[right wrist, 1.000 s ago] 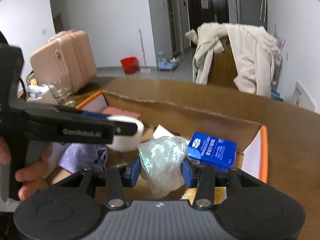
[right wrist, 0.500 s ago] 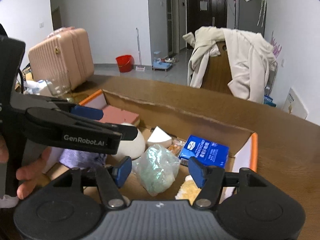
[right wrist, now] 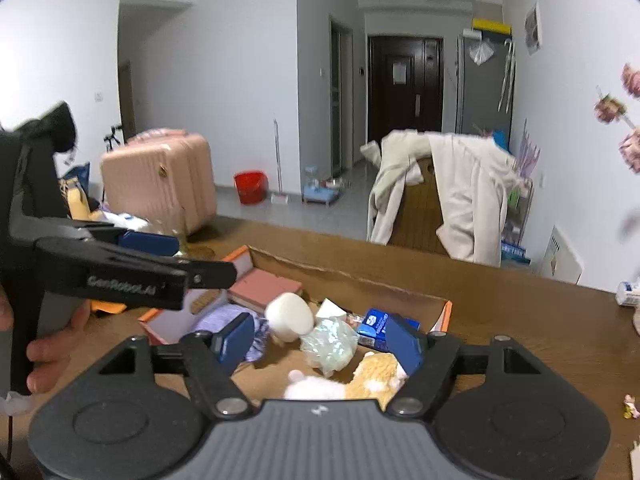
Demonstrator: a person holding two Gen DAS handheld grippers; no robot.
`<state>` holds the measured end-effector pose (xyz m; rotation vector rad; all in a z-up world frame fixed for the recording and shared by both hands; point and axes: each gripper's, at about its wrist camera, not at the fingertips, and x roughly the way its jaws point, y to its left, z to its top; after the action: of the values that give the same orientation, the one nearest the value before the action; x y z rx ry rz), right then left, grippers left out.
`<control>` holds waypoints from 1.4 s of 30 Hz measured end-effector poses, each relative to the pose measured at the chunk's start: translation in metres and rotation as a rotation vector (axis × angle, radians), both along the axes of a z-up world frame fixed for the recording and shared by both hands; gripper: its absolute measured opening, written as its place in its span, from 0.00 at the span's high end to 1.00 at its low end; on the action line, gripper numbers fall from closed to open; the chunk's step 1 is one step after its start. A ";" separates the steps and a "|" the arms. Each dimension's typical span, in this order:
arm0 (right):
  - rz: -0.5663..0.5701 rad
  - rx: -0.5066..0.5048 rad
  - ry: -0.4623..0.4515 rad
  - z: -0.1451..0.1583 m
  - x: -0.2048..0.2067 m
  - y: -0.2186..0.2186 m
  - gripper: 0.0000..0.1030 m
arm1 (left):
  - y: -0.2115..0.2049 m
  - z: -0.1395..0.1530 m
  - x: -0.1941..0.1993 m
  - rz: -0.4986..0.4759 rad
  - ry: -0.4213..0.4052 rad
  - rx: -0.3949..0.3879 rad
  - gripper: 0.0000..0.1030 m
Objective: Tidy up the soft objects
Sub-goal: 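Move both grippers back to the pink satin bow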
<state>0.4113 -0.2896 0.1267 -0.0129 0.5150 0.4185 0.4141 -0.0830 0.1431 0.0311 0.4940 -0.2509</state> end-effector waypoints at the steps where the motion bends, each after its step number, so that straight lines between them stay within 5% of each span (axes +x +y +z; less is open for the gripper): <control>1: -0.001 0.006 -0.012 0.003 -0.009 -0.001 0.29 | 0.000 0.004 -0.015 0.002 -0.023 0.002 0.13; 9: -0.001 0.043 -0.103 0.010 -0.099 -0.013 0.20 | 0.000 0.009 -0.120 -0.014 -0.128 0.015 0.06; 17: -0.013 0.059 -0.212 0.000 -0.187 -0.020 0.15 | -0.002 -0.021 -0.216 -0.014 -0.225 0.018 0.00; 21: -0.022 0.087 -0.290 -0.015 -0.228 -0.021 0.09 | 0.001 -0.043 -0.255 0.030 -0.246 -0.011 0.00; 25: -0.036 0.076 -0.272 -0.046 -0.260 -0.020 0.08 | 0.006 -0.064 -0.282 0.068 -0.229 0.006 0.00; 29: -0.019 0.114 -0.164 -0.073 -0.272 -0.023 0.08 | 0.011 -0.079 -0.290 0.074 -0.180 0.028 0.00; 34: -0.056 0.120 -0.150 -0.079 -0.270 -0.028 0.09 | 0.008 -0.083 -0.279 0.042 -0.153 -0.019 0.00; 42: -0.189 0.177 -0.045 -0.093 -0.230 -0.057 0.23 | -0.052 -0.127 -0.214 -0.102 -0.062 -0.027 0.00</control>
<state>0.1814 -0.3462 0.0335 0.1953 0.4286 0.2773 0.1996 -0.1348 0.0157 0.0380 0.4283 -0.3557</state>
